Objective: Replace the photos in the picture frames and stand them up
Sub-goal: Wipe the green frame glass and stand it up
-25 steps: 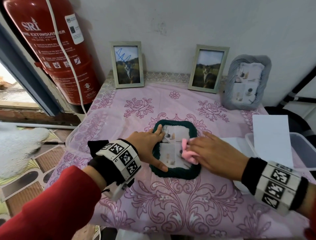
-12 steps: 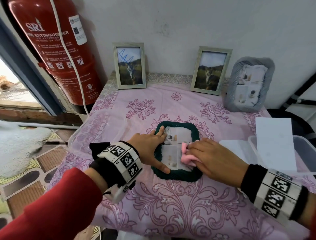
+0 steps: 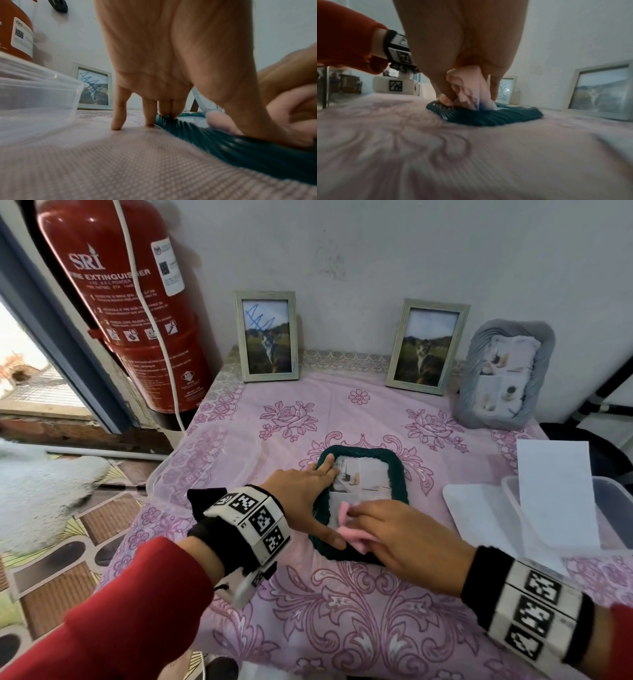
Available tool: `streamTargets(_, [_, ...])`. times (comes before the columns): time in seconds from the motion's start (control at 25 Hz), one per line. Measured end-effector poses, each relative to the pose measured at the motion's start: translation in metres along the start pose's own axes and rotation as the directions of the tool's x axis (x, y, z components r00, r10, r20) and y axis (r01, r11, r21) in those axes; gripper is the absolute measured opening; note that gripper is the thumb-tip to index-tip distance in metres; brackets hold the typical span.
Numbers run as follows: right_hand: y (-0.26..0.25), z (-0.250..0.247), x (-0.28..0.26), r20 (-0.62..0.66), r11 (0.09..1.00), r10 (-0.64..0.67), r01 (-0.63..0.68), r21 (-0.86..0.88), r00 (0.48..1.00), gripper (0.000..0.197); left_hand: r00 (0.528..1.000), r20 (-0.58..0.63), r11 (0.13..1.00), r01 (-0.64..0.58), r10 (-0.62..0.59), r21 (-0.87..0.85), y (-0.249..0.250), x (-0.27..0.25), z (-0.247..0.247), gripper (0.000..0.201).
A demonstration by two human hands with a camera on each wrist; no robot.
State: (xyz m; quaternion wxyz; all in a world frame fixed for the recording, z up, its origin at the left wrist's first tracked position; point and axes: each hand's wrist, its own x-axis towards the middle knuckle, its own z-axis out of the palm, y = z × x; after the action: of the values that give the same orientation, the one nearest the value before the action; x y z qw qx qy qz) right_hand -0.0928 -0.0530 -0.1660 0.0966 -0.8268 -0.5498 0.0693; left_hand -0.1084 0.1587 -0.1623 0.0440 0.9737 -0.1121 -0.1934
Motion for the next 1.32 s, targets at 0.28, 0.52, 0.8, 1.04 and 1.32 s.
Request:
streamTargets(0.28, [0.049,-0.015,0.022,0.067,0.943,0.223,-0.197,-0.268,0.973,0.043,1.0,-0.002,1.0,0.001,-0.001,-0.001,-0.001,0.002,0.0,0.125])
streamTargets(0.52, [0.027,-0.007,0.06,0.078,0.976,0.181,-0.169,-0.134,0.98,0.038,1.0,-0.005,1.0,0.003,-0.003,0.021,0.004,0.002,0.003,0.128])
streamTargets(0.8, [0.007,-0.009,-0.01,0.117,0.989,-0.006,0.023,-0.144,0.993,0.035,1.0,-0.027,0.999,0.015,-0.014,0.045,0.004,0.001,0.001,0.127])
streamTargets(1.04, [0.044,-0.02,-0.001,0.099,0.95,0.119,-0.084,-0.302,0.988,0.035,1.0,0.001,0.998,0.013,-0.013,0.061,0.003,0.003,0.002,0.127])
streamTargets(1.32, [0.025,-0.012,0.001,0.044,0.974,0.133,-0.122,-0.193,0.99,0.026,1.0,0.011,0.997,0.021,-0.021,0.076,0.006,0.004,0.001,0.128])
